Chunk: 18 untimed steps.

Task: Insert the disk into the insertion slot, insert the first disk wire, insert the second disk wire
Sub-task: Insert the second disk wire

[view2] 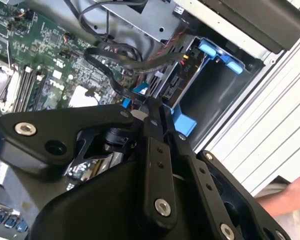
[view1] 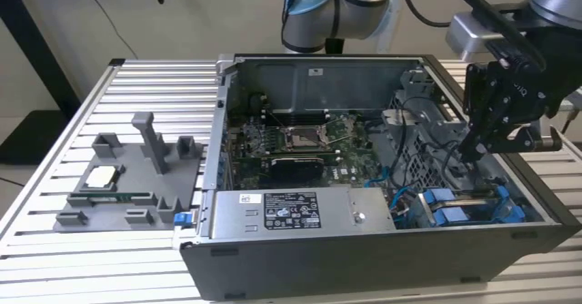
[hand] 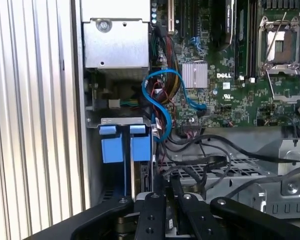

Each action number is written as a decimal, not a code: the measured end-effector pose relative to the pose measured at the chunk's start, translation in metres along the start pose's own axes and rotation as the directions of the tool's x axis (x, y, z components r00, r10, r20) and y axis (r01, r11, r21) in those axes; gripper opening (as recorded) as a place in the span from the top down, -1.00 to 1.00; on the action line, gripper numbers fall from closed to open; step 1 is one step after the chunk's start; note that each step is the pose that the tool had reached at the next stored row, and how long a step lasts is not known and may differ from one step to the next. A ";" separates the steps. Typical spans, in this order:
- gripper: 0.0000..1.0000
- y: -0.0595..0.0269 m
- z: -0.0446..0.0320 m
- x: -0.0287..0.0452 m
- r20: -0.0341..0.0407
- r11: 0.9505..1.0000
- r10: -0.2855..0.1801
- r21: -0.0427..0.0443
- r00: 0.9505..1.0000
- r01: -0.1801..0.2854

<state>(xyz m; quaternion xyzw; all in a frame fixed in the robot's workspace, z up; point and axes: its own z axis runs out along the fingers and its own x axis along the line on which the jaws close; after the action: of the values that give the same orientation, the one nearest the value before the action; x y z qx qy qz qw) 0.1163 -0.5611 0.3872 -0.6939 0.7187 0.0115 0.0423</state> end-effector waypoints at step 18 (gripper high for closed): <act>0.68 0.0127 0.0057 0.0029 0.001 0.998 -0.005 0.063 1.000 0.005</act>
<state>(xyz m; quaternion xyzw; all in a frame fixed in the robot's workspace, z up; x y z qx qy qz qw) 0.1038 -0.5631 0.3807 -0.6940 0.7170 -0.0108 0.0647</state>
